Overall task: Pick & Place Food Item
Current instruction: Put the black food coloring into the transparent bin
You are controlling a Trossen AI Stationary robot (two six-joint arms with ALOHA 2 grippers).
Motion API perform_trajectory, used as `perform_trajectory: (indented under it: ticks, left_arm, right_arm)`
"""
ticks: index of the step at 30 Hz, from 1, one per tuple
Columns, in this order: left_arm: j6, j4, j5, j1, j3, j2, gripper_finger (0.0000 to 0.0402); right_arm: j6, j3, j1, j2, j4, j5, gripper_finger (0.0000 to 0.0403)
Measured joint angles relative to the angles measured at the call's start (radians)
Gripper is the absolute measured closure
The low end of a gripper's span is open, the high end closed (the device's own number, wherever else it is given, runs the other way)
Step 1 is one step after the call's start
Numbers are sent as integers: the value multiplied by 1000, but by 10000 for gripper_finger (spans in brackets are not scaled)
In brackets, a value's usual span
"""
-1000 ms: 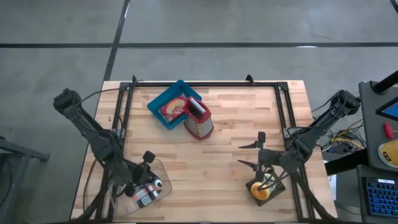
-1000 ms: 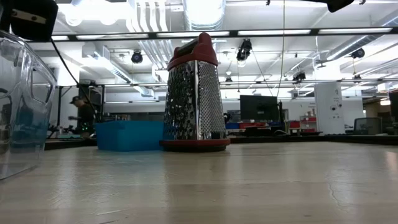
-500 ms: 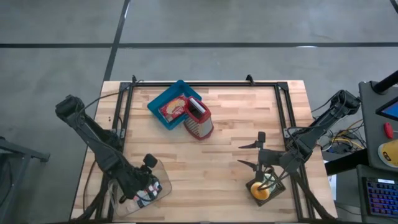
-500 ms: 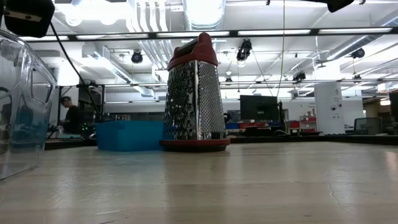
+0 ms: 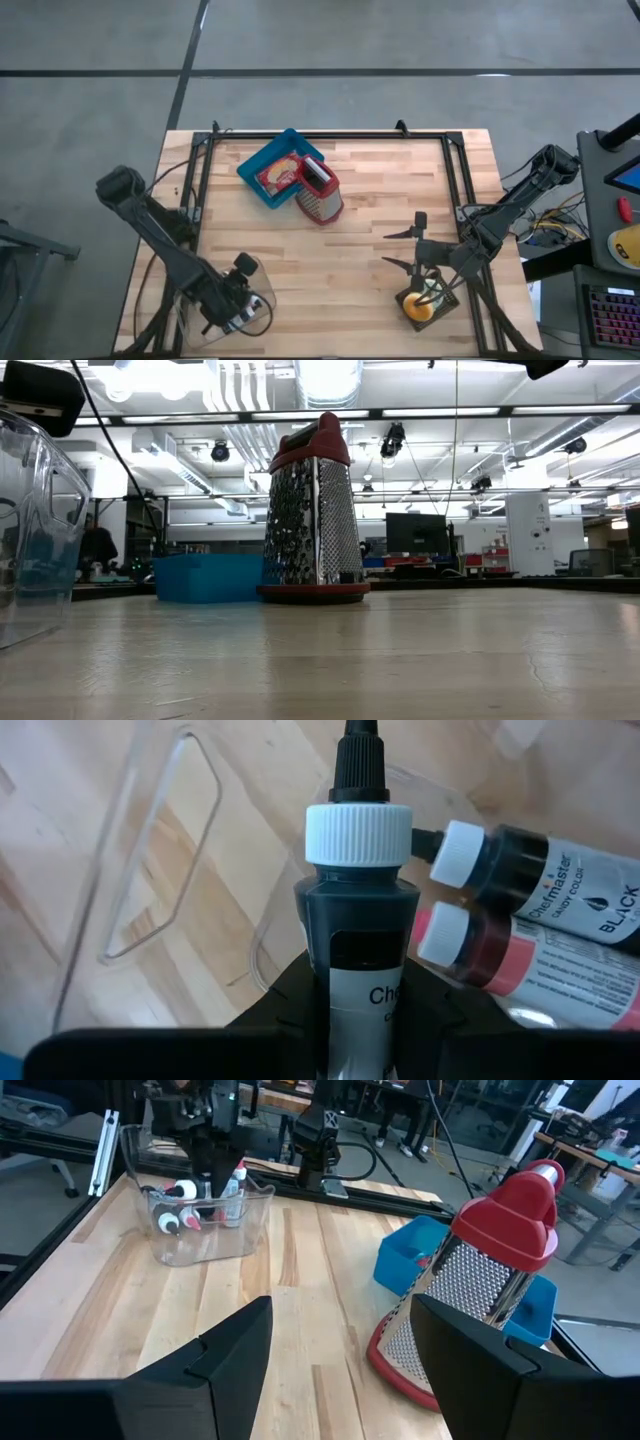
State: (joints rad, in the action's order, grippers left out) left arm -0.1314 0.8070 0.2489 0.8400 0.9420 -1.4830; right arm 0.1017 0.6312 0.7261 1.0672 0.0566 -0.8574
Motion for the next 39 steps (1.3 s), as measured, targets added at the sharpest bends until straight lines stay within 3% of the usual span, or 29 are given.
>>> perform_trajectory:
  ticks: [10,20,39]
  left_arm:
    - [-2,17,-35,-1,10,-19,323]
    - [71,17,-227,-13,23,-19,323]
    - [135,21,-299,-28,20,-22,308]
  right_arm:
    - [0,0,-1,1,0,0,170]
    - [-4,0,0,1,0,0,170]
    - [-7,0,0,1,0,0,170]
